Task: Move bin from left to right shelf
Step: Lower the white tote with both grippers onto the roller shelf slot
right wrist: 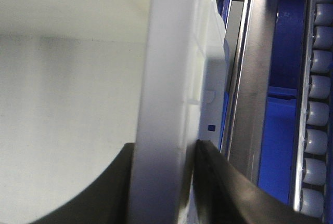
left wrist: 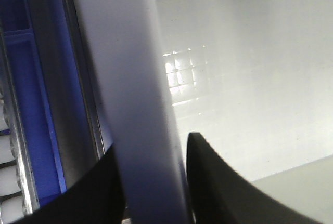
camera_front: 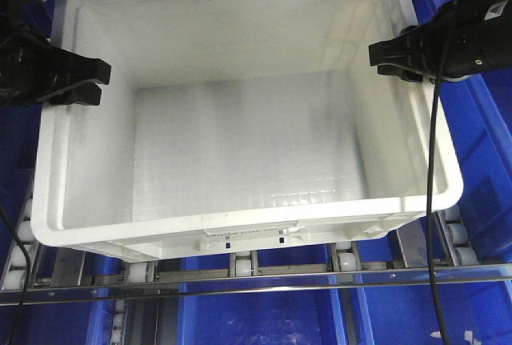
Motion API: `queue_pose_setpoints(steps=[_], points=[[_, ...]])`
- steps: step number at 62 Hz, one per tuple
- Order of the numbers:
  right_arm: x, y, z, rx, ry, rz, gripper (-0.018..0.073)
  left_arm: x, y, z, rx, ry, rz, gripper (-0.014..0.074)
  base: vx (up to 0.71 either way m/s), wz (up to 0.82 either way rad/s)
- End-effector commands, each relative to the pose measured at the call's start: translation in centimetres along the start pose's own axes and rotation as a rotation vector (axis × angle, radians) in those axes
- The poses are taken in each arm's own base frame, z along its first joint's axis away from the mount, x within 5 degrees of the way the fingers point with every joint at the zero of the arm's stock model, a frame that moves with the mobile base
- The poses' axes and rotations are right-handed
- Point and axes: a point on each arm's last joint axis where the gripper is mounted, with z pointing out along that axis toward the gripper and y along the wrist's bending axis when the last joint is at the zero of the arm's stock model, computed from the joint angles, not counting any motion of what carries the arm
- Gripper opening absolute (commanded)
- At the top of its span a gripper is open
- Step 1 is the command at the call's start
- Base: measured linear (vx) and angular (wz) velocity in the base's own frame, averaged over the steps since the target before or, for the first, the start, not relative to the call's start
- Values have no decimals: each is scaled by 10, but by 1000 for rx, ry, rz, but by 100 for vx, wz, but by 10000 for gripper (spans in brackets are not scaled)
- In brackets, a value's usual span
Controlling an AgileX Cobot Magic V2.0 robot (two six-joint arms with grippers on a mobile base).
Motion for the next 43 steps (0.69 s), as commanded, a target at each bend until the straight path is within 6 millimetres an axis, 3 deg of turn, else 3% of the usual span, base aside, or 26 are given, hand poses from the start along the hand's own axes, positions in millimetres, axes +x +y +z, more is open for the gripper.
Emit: queue_pose_setpoints(steps=[1, 43], points=[[-25, 1, -18, 18, -205, -46, -4, -11, -11, -23, 53, -139, 40, -8, 0, 0], [-15, 1, -8, 5, -99, -41, -4, -17, -10, -24, 41, -214, 45, -8, 0, 0]])
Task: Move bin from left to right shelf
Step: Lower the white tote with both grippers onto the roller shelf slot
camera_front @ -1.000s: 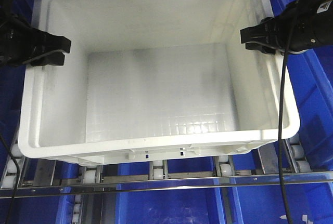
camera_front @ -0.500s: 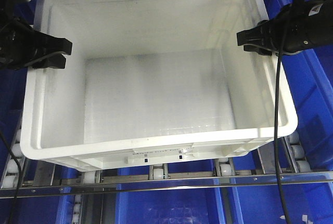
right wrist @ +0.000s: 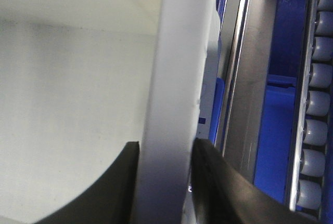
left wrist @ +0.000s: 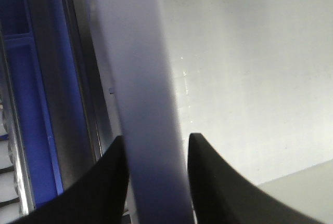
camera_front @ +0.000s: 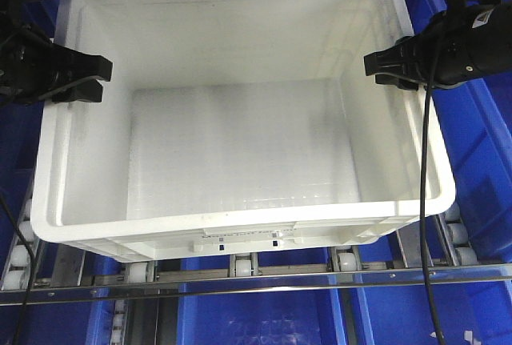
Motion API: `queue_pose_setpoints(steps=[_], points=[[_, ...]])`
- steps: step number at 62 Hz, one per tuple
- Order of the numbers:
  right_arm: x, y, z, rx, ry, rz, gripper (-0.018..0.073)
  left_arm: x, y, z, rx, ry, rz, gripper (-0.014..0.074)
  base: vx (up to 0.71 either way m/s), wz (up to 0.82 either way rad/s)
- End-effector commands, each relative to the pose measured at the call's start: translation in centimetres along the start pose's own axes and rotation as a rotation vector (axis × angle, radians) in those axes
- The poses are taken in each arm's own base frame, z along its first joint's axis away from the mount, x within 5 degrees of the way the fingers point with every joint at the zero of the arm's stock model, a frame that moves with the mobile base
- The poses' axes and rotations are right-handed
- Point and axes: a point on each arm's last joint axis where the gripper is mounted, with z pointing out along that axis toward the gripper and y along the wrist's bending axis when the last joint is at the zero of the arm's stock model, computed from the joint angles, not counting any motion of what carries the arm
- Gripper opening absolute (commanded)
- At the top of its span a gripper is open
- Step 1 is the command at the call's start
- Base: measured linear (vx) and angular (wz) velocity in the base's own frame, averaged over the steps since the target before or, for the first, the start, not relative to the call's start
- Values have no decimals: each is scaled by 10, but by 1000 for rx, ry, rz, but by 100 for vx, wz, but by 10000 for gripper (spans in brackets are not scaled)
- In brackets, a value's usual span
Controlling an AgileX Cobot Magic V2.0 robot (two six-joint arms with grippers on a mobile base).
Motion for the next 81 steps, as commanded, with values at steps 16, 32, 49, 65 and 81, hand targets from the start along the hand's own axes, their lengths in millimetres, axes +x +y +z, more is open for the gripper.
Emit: queue_pose_setpoints(steps=[16, 32, 49, 65, 81], points=[[-15, 2, -14, -4, -110, -23, -4, -17, -9, -25, 29, -205, 58, -8, 0, 0], [-12, 3, -12, -10, -71, -21, -4, -18, -9, -25, 26, -219, 60, -8, 0, 0], [-12, 3, -12, -10, -67, -22, -4, -19, -9, -25, 26, -231, 59, -8, 0, 0], [-12, 2, -12, -9, -71, -22, 34, -23, -9, -26, 25, -272, 58, 47, 0, 0], [-12, 3, -12, -11, -71, -21, 211, -24, -8, -27, 20, -283, 61, 179, 0, 0]])
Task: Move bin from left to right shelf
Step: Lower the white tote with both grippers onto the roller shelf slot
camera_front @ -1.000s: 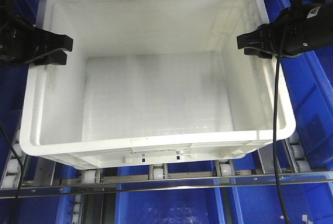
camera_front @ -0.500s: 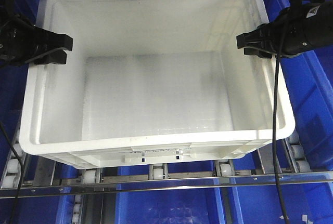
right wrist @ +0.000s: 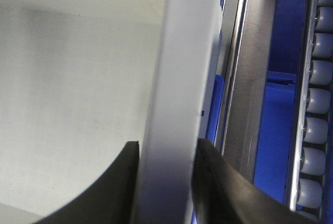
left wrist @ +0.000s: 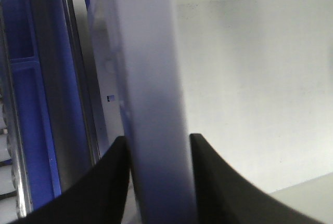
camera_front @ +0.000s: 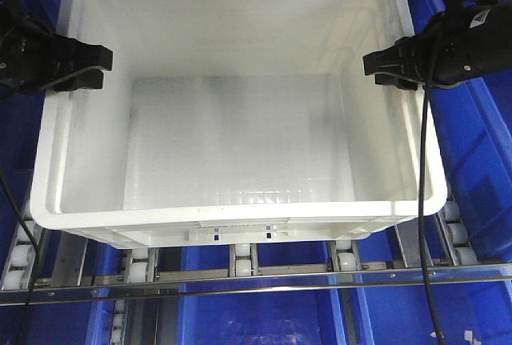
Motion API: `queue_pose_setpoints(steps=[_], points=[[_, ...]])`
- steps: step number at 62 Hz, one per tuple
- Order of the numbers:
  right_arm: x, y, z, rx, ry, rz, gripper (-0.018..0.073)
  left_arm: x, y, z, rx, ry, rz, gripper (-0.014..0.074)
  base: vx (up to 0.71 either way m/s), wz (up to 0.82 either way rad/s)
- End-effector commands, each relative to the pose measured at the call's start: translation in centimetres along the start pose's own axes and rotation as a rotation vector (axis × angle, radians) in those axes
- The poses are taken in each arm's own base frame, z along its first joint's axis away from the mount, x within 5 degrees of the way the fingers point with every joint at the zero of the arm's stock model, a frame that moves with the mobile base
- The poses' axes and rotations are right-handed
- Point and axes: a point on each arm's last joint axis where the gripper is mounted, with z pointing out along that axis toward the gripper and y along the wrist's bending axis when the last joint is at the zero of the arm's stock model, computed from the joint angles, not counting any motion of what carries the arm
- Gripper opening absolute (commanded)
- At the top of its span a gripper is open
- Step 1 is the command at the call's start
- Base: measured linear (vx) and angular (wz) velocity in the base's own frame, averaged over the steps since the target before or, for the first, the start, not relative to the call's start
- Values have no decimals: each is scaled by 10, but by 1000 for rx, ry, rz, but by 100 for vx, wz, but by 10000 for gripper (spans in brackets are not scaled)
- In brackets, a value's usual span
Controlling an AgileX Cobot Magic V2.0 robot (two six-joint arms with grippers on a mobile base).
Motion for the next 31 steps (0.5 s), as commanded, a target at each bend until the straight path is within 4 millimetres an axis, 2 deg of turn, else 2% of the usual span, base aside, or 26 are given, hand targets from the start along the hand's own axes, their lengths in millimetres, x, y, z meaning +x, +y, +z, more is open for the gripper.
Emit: queue_pose_setpoints(steps=[1, 17, 24, 31], points=[[-12, 4, -17, -12, -90, -27, 225, -19, -8, -25, 23, -213, 53, 187, 0, 0], [-14, 3, -18, -8, -110, -27, 477, -21, -8, -26, 22, -227, 54, 317, 0, 0], [-15, 3, -18, -4, -124, -28, 533, -21, -7, -26, 7, -229, 68, 334, 0, 0], [-17, 3, -18, 0, -141, -30, 552, -21, -6, -26, -8, -227, 82, 335, 0, 0]])
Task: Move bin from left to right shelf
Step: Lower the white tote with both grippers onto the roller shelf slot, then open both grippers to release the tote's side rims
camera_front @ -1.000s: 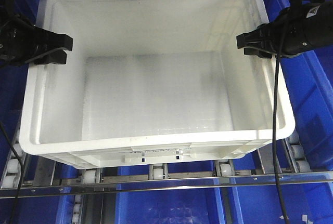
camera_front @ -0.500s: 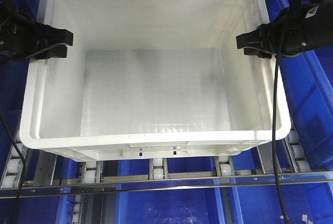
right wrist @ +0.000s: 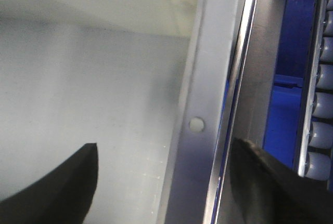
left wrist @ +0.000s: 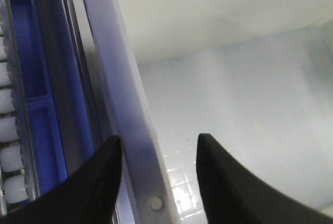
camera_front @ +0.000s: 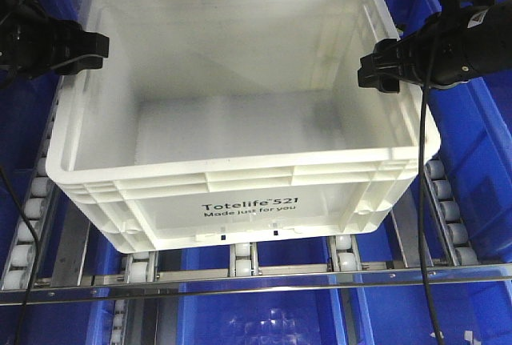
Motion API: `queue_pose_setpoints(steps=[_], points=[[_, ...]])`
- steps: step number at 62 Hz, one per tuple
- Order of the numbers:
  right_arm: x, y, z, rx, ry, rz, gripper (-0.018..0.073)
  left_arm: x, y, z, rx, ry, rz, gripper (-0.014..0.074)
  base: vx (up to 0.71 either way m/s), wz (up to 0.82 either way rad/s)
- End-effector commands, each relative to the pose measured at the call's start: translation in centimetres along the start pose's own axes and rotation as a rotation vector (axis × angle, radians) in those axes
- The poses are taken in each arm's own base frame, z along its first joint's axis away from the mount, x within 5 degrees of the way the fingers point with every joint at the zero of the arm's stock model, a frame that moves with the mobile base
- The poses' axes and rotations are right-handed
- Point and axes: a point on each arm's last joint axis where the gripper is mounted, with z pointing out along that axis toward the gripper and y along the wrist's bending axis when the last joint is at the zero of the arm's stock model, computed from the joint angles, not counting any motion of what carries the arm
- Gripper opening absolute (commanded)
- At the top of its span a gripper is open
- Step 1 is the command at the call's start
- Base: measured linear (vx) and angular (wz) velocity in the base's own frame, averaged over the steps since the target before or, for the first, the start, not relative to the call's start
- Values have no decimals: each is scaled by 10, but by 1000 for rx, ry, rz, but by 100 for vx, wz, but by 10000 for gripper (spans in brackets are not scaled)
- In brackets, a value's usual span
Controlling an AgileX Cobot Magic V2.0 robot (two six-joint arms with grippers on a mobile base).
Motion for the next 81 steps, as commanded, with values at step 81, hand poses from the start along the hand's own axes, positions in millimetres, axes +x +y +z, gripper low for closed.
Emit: queue_pose_setpoints(steps=[81], points=[[-1, 3, -53, 51, -314, -60, 552, 11, -2, -28, -8, -200, 13, 333, 0, 0]])
